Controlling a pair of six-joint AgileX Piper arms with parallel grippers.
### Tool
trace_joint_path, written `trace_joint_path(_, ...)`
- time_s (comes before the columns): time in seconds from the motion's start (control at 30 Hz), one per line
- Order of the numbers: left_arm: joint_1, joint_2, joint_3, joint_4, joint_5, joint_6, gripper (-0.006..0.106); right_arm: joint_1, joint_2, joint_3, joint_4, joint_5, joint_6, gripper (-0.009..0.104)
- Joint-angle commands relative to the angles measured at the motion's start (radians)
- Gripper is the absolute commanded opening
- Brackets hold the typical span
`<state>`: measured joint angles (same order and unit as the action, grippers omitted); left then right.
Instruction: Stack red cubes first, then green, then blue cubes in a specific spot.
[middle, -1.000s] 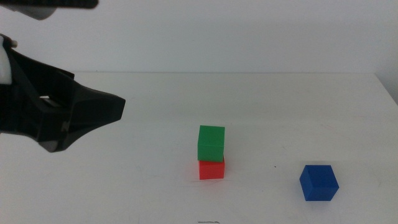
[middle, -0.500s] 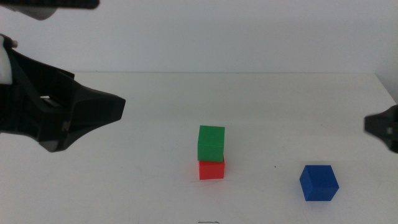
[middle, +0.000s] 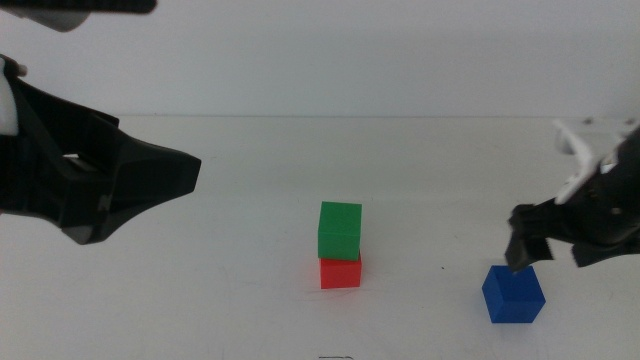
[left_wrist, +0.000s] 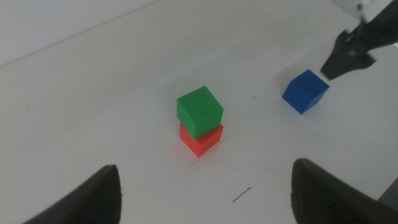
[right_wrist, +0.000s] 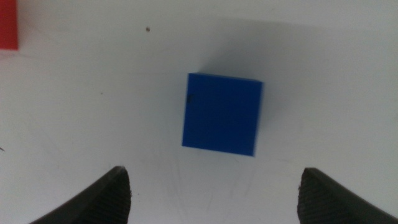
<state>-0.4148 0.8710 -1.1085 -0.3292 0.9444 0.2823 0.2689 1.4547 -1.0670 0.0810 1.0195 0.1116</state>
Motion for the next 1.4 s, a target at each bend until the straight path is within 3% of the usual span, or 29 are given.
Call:
trace_joint_path(0.0,-0.002,-0.009,-0.027,-0.027,-0.065,-0.003,0.094,0.012,0.016,-0.047,-0.004,-0.015,0.002,0.094)
trace_joint_path(0.33,-0.002,-0.009,-0.027,-0.027,-0.065,-0.003,0.094,0.016,0.157,-0.062,-0.054,-0.020,0.014,0.094)
trace_joint_path(0.77,-0.002,-0.009,-0.027,-0.027,-0.065,-0.003,0.094,0.016,0.290,-0.062,-0.041,-0.127,0.032,0.089)
trace_joint_path(0.87,-0.002,-0.009,-0.027,-0.027,-0.065,-0.003,0.094,0.016,0.308,-0.063,-0.041,-0.144,0.052,0.071)
trace_joint_path(1.0,-0.002,-0.009,-0.027,-0.027,-0.065,-0.003,0.094,0.039,0.265,-0.086,-0.043,-0.089,0.106,0.007)
trace_joint_path(1.03,-0.002,-0.009,-0.027,-0.027,-0.065,-0.003,0.094,0.054,0.244,-0.112,-0.046,-0.047,0.109,-0.002)
trace_joint_path(1.1,-0.002,-0.009,-0.027,-0.027,-0.065,-0.003,0.094,0.083,0.212,-0.186,-0.058,0.081,0.136,-0.001)
trace_joint_path(1.23,-0.002,-0.009,-0.027,-0.027,-0.065,-0.003,0.094,0.161,0.200,-0.419,-0.161,0.289,0.256,-0.001)
trace_joint_path(1.3,-0.002,-0.009,-0.027,-0.027,-0.065,-0.003,0.094,0.200,0.209,-0.518,-0.197,0.281,0.301,-0.001)
trace_joint_path(1.37,-0.002,-0.009,-0.027,-0.027,-0.065,-0.003,0.094,0.228,0.223,-0.582,-0.187,0.281,0.338,-0.001)
